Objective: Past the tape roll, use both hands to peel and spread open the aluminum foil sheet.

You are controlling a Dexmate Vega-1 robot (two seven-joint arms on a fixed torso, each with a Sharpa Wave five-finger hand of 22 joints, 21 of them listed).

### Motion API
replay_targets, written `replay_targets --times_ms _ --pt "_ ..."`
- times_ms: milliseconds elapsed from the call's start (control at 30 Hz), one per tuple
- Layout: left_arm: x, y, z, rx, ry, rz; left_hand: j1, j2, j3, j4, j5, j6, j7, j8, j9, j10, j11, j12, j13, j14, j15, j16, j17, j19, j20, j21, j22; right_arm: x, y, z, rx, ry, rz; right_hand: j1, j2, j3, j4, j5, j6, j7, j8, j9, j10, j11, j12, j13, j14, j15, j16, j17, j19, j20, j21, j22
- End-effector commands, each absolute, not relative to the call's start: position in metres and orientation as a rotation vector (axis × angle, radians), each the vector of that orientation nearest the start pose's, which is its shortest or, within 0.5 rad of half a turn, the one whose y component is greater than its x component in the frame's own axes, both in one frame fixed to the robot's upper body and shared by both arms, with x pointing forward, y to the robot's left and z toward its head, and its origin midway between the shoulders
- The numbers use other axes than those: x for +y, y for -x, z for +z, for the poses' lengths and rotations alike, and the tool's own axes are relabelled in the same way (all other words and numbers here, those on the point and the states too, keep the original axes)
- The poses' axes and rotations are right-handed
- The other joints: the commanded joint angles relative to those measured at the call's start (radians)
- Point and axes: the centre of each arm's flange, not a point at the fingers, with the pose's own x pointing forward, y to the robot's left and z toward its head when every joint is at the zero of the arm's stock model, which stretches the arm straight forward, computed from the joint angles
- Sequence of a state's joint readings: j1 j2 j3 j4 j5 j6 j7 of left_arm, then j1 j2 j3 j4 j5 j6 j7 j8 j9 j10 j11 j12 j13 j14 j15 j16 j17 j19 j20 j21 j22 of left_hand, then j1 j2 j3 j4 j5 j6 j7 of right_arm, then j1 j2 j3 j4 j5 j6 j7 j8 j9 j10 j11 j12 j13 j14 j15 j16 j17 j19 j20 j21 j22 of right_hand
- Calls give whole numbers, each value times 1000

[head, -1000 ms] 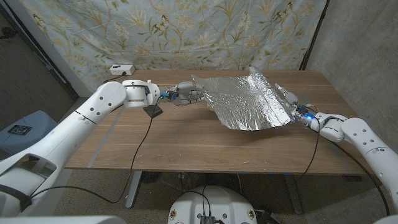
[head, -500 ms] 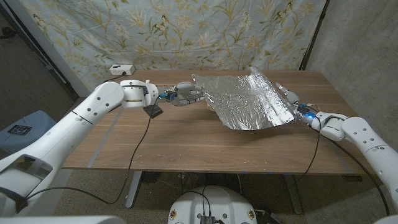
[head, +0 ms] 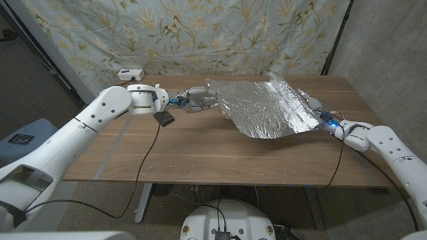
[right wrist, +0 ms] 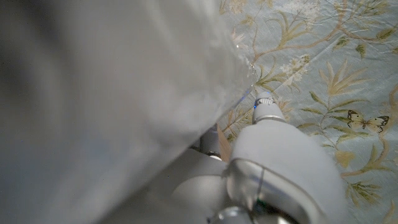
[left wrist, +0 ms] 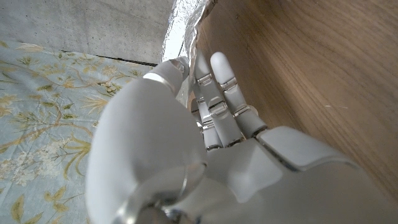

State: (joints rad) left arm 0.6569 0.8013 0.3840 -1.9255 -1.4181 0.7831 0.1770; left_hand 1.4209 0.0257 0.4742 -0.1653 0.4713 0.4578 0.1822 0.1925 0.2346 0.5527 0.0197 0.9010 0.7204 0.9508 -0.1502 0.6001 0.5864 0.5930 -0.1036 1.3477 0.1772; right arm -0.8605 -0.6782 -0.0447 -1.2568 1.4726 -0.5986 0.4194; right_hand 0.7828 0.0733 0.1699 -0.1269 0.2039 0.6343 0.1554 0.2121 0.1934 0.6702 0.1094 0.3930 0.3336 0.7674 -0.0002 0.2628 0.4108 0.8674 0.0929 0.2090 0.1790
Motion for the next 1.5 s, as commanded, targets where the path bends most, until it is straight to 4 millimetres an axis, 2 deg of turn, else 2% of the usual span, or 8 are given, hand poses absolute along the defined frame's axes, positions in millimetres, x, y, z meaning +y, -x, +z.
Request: replay_targets --times_ms 33,867,1500 --pt "186 -541 68 66 39 -650 1 -8 9 -2 7 14 22 -2 2 77 -70 -7 3 35 -29 6 4 6 -3 2 -1 -393 -624 -38 -103 -810 662 0 5 -1 -4 0 16 -1 6 3 13 -5 -1 3 2 -13 7 3 -2 -9 -4 2" --pt "193 -530 74 67 -4 -640 1 -9 8 0 7 16 21 -2 2 77 -71 -10 5 35 -29 6 3 4 -3 2 -1 -390 -627 -43 -132 -823 674 -3 5 -4 -4 0 23 -11 5 3 17 -11 -9 7 2 -21 10 8 -9 -9 -5 2" --pt "206 -515 65 66 28 -623 2 -8 8 -1 6 15 22 -2 3 79 -68 -11 7 34 -28 6 3 6 -3 2 -1 -376 -622 -43 -103 -799 693 -6 4 -5 -4 0 22 -12 3 3 17 -12 -16 11 -2 -20 8 8 -11 -7 -4 2"
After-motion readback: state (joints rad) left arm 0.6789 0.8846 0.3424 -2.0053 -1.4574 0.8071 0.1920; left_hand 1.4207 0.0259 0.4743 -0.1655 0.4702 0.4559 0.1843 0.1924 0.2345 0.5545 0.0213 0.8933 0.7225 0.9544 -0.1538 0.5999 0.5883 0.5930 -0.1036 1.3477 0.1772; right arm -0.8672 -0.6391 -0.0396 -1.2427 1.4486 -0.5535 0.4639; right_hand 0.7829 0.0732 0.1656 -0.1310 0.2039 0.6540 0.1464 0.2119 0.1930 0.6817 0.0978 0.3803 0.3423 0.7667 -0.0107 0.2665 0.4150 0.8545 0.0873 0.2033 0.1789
